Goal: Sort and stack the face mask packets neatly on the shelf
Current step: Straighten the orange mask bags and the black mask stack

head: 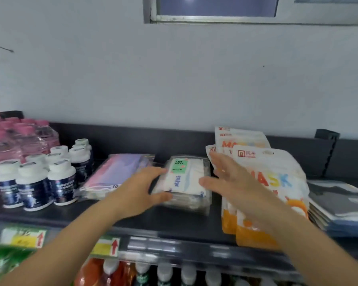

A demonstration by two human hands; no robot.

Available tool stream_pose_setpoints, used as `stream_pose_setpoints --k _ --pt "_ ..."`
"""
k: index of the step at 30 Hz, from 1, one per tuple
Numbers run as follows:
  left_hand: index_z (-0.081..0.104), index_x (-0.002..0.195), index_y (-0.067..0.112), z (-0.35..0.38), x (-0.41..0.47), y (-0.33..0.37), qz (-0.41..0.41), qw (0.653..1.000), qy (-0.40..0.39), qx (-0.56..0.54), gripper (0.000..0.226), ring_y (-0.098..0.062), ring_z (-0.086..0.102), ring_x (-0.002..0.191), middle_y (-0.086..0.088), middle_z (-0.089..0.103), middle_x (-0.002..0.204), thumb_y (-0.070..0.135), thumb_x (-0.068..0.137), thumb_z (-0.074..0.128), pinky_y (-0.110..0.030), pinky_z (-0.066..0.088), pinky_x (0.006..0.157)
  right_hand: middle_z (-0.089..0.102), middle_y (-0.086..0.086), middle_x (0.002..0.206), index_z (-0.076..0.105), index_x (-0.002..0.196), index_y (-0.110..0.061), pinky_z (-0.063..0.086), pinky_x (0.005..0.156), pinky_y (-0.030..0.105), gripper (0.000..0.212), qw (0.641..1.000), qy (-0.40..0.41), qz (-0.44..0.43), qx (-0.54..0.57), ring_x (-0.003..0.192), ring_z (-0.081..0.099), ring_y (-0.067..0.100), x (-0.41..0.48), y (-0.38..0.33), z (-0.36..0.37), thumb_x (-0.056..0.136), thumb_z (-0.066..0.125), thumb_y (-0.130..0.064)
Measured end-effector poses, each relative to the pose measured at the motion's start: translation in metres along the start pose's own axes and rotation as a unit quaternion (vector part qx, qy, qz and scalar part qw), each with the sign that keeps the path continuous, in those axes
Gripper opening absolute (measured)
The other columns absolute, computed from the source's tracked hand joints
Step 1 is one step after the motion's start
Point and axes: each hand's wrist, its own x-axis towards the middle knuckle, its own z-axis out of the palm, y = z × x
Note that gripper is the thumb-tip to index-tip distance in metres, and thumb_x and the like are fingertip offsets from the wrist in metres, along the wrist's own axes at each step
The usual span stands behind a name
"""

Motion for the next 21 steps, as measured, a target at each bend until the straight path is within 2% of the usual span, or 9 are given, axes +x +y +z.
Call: stream_pose_setpoints --k 2,4,5,7,9,13,17,19,21 --pt "0.044 0.138 0.023 0.011 -0.005 -0.004 0.031 0.999 -0.012 0.028 0.07 -0.011 0.031 0.137 0.01 0.042 0.141 0.05 0.078 0.067 -0.012 0.016 0.109 0.03 -0.023 0.129 0.021 0.145 -0.033 0.024 0.091 0.008 0.072 0.996 0.038 -0.007 -0.077 0.122 0.03 -0.004 -0.001 0.016 0.027 0.087 0.064 -0.026" --pt "0.043 0.139 0.025 0.018 -0.005 -0.008 0.053 0.996 0.0 0.072 0.062 -0.012 0.031 0.138 0.006 0.038 0.146 0.043 0.084 0.064 -0.016 0.018 0.108 0.036 -0.024 0.119 0.031 0.138 -0.032 0.03 0.08 0.001 0.065 0.993 0.06 -0.029 -0.101 0.119 0.038 -0.002 0.0 0.024 0.046 0.085 0.065 -0.018" --pt "0.045 0.138 0.025 0.02 -0.003 -0.009 0.069 0.994 0.005 0.088 0.057 -0.013 0.037 0.135 0.004 0.041 0.145 0.041 0.086 0.062 -0.02 0.023 0.109 0.042 -0.024 0.108 0.039 0.126 -0.037 0.034 0.073 -0.001 0.055 0.992 0.069 -0.036 -0.101 0.11 0.045 -0.004 0.001 0.025 0.051 0.084 0.065 -0.013" --pt "0.051 0.132 0.024 0.022 0.001 -0.013 0.085 0.99 0.006 0.111 0.045 -0.015 0.048 0.126 0.004 0.05 0.137 0.035 0.089 0.059 -0.028 0.034 0.105 0.038 -0.032 0.089 0.039 0.093 -0.043 0.032 0.063 -0.007 0.047 0.992 0.082 -0.034 -0.085 0.081 0.047 -0.016 0.003 0.022 0.058 0.085 0.063 -0.004" --pt "0.056 0.127 0.025 0.023 0.003 -0.019 0.095 0.99 0.016 0.101 0.037 -0.016 0.053 0.12 0.005 0.057 0.13 0.027 0.09 0.058 -0.032 0.038 0.101 0.032 -0.036 0.086 0.033 0.083 -0.044 0.03 0.059 -0.01 0.05 0.995 0.074 -0.016 -0.061 0.068 0.038 -0.025 0.003 0.017 0.064 0.087 0.059 -0.001" --pt "0.056 0.128 0.025 0.023 0.002 -0.024 0.11 0.988 0.031 0.105 0.037 -0.016 0.052 0.121 0.004 0.055 0.133 0.024 0.092 0.055 -0.034 0.037 0.102 0.04 -0.03 0.094 0.033 0.102 -0.042 0.03 0.06 -0.011 0.049 0.995 0.091 -0.005 -0.047 0.075 0.037 -0.023 0.002 0.023 0.072 0.087 0.06 -0.004" --pt "0.044 0.138 0.031 0.009 -0.008 -0.032 0.121 0.983 0.071 0.122 0.048 -0.013 0.044 0.13 0.009 0.042 0.146 0.044 0.092 0.051 -0.034 0.034 0.105 0.041 -0.019 0.107 0.031 0.118 -0.036 0.029 0.065 -0.011 0.053 0.985 0.14 -0.029 -0.101 0.09 0.043 -0.009 0.002 0.011 0.082 0.086 0.061 -0.005" --pt "0.051 0.134 0.027 -0.006 -0.019 -0.046 0.115 0.982 0.104 0.109 0.051 -0.016 0.049 0.127 0.004 0.049 0.141 0.044 0.088 0.058 -0.037 0.039 0.104 0.043 -0.014 0.125 0.033 0.135 -0.028 0.028 0.076 -0.01 0.059 0.982 0.133 -0.046 -0.127 0.108 0.043 -0.003 0.005 0.004 0.093 0.086 0.061 -0.009" --pt "0.061 0.125 0.02 -0.02 -0.029 -0.068 0.093 0.98 0.139 0.11 0.049 -0.025 0.057 0.119 -0.006 0.059 0.131 0.04 0.081 0.067 -0.04 0.044 0.1 0.032 -0.012 0.145 0.021 0.147 -0.023 0.019 0.099 0.0 0.068 0.979 0.107 -0.049 -0.167 0.129 0.032 0.002 0.009 -0.001 0.112 0.09 0.059 -0.02"
